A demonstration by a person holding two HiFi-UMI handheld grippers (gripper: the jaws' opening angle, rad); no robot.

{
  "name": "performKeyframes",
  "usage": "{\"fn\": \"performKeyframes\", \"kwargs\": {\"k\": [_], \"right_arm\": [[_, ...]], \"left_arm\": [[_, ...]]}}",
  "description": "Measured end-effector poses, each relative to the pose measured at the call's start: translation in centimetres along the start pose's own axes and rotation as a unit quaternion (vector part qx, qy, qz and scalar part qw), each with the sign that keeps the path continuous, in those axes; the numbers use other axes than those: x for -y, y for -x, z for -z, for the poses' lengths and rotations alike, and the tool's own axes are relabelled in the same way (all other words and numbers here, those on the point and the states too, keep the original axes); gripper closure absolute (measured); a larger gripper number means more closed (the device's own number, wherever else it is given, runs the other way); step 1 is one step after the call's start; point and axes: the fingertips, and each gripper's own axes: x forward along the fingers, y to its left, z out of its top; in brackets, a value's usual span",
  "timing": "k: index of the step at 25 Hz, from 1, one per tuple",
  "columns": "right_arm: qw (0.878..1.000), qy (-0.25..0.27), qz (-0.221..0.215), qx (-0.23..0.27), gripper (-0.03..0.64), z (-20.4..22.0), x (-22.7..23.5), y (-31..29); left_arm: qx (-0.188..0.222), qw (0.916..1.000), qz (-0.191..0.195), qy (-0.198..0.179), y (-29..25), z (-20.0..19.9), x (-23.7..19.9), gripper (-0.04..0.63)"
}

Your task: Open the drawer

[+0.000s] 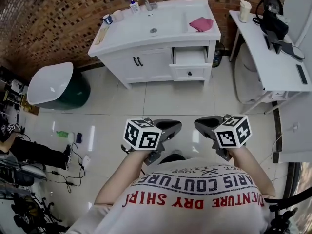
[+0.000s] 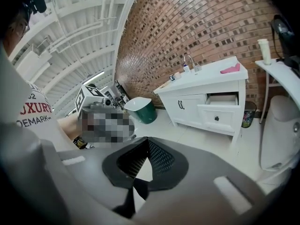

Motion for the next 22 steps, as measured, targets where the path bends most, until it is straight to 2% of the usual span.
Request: {"fn": "performKeyframes", "kwargs": {"k": [7,22], "right_arm": [[1.000,0.008,-0.003,-0.011,0.609,0.9,-0.7,0.0],[1.000,0.008,-0.005,-0.001,0.611,1.3,-2.0,0.4]], "left_arm": [[-0.001,1.0000,-0.008,-0.006,0.3,0.7,0.6,0.607],[0.010,0.9998,-0.009,-0.016,0.4,1.8,1.8,0.606]]}}
